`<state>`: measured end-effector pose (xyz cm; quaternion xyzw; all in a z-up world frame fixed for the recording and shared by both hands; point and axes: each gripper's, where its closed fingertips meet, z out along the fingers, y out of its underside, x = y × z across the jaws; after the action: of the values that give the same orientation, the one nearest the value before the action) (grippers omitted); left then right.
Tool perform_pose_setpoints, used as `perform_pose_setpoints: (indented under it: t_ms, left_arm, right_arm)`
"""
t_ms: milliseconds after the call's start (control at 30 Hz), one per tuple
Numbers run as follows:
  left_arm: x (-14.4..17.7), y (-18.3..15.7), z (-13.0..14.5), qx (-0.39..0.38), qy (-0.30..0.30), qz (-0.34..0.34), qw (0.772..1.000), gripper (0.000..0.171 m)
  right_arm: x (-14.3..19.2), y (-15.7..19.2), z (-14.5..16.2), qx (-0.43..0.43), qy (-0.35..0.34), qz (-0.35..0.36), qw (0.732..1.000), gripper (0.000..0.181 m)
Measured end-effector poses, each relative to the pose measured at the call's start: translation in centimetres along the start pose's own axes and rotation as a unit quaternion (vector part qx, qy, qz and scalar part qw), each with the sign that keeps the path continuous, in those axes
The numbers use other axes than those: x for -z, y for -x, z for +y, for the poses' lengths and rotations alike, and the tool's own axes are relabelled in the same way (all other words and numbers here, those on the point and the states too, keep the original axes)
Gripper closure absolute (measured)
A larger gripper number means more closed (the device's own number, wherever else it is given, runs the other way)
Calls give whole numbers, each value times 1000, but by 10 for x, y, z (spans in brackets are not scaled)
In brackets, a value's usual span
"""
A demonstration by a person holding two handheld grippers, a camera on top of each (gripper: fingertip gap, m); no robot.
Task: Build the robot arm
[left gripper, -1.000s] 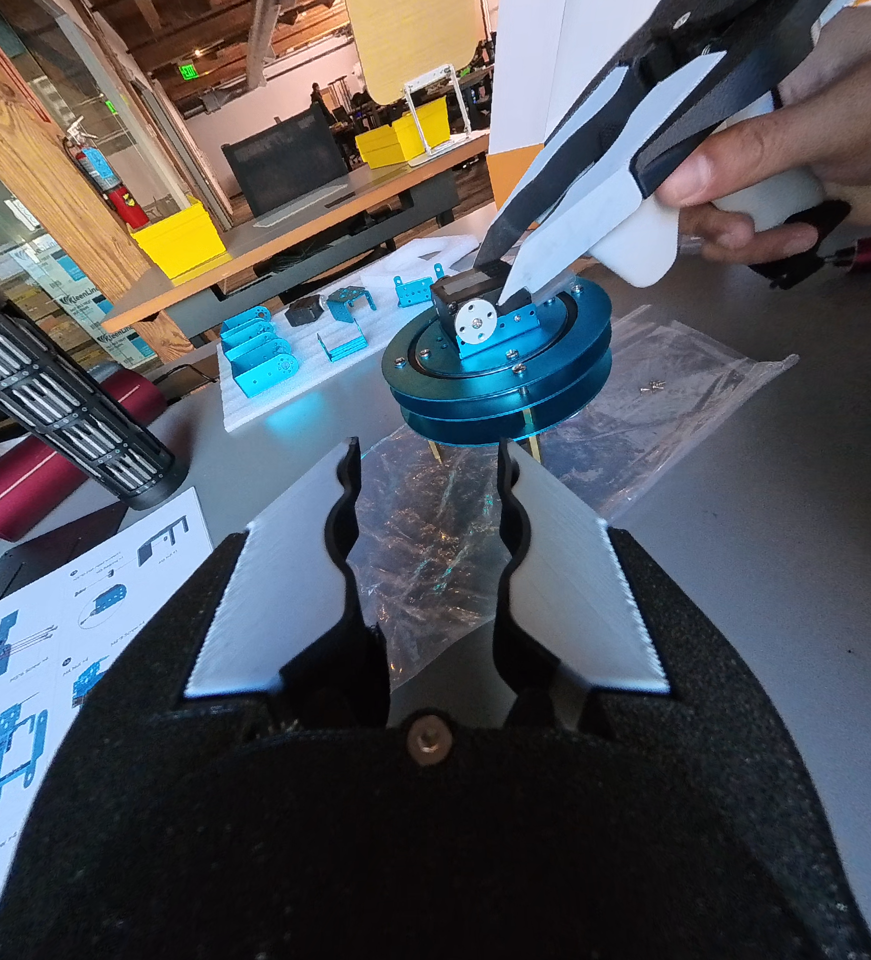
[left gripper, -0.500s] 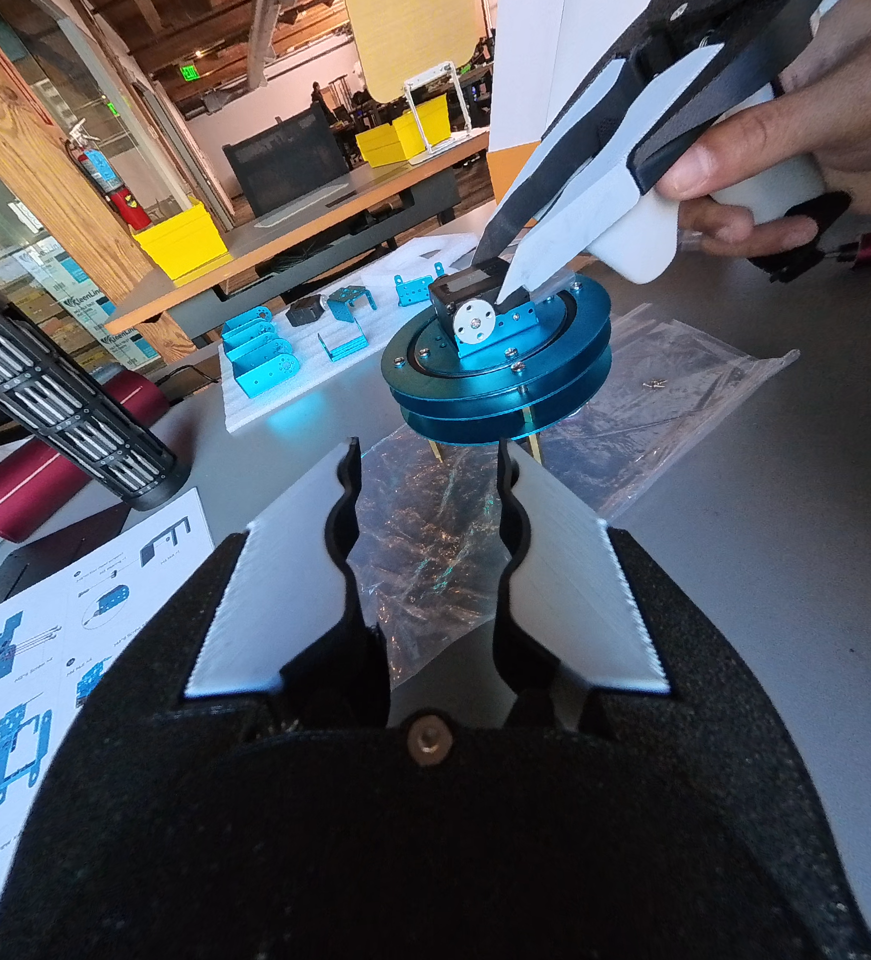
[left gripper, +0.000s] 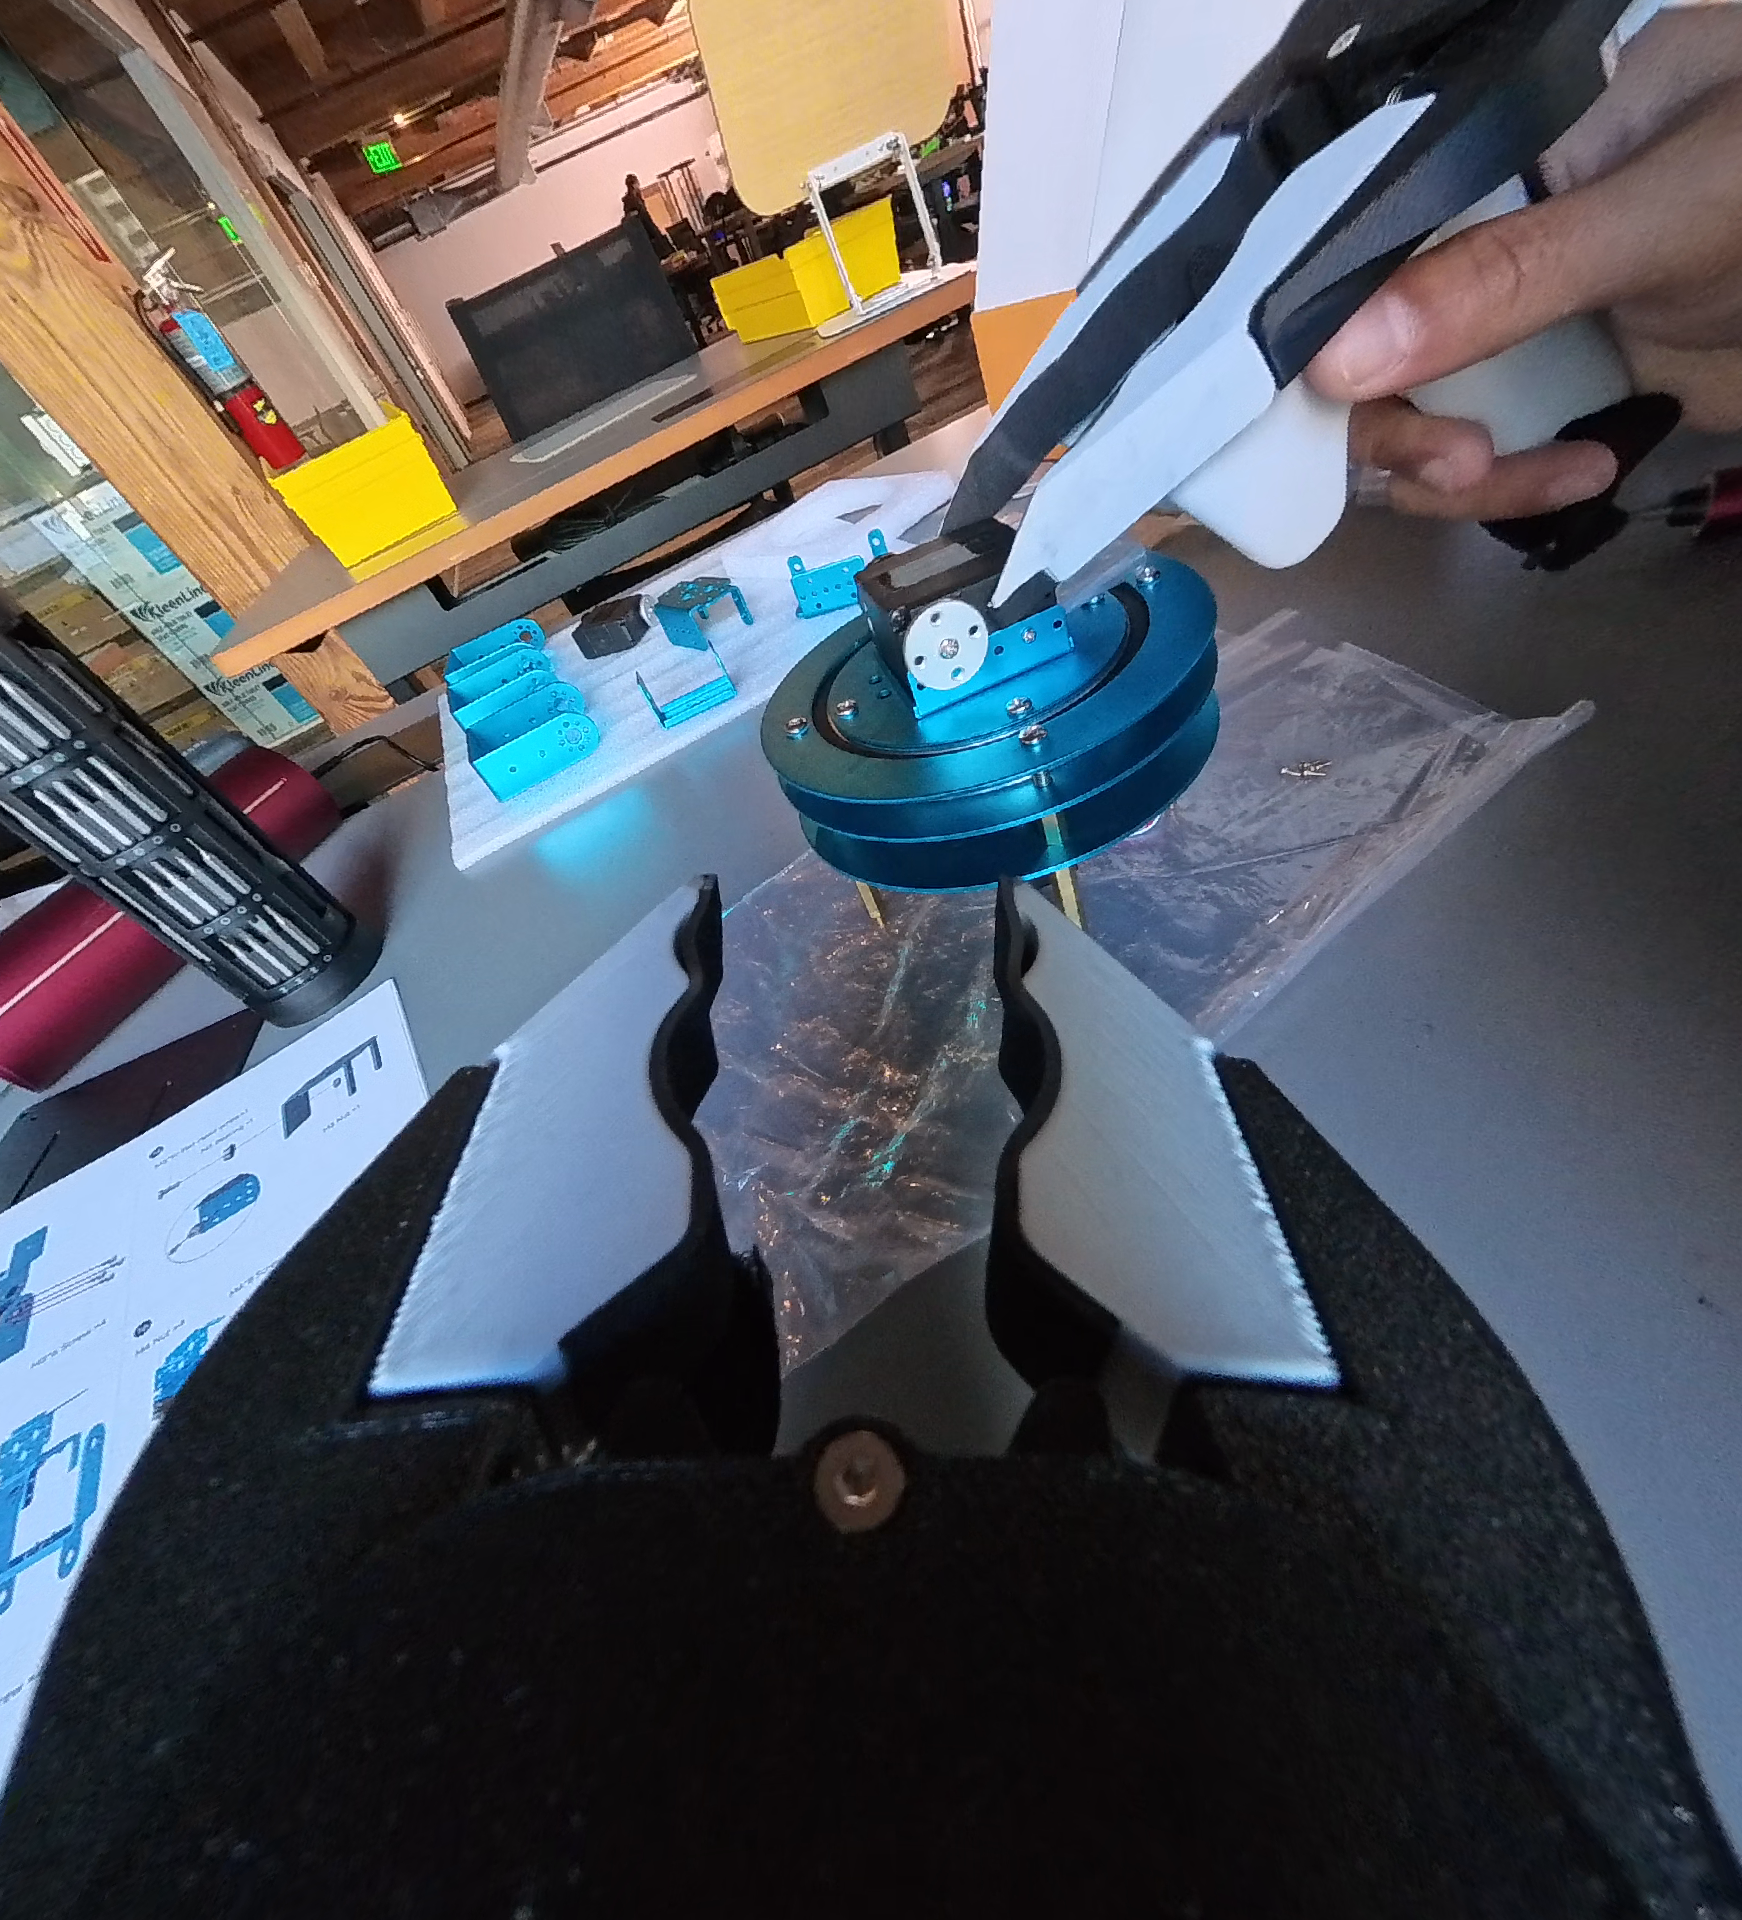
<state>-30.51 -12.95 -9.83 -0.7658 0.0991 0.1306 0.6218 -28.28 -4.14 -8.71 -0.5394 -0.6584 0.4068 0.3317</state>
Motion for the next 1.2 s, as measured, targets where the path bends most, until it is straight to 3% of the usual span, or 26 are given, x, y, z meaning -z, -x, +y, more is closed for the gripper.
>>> perform_pose_setpoints:
  t_ms: [600,700,733,800,833,900,1067,1200]
  left_arm:
    - [-4,1,3,16,11,12,1000,122]
    - [-3,6,-15,22,-35,29,999,141]
    - [-6,15,-23,0,-51,16,999,142]
    - [-21,39,-32,-30,-47,-14,998,160]
    - [-31,37,-34,-29,-32,24,999,165]
    - [-42,7,-34,-17,2,166,986,167]
    - [-77,29,-29,32,10,152,988,171]
    - [-77,18,-28,56,6,211,976,171]
  right_arm:
    - [7,0,-8,4,-15,5,1000,133]
    - [25,-3,-17,22,-33,24,999,133]
    - [30,-4,-15,30,-31,28,999,134]
    - [33,-6,-4,38,-12,34,999,137]
    - [33,-6,1,30,-5,26,999,138]
    - [29,-1,6,-2,0,-1,1000,140]
    - [28,-6,7,44,-6,35,998,148]
    - [24,-4,10,51,1,46,998,152]
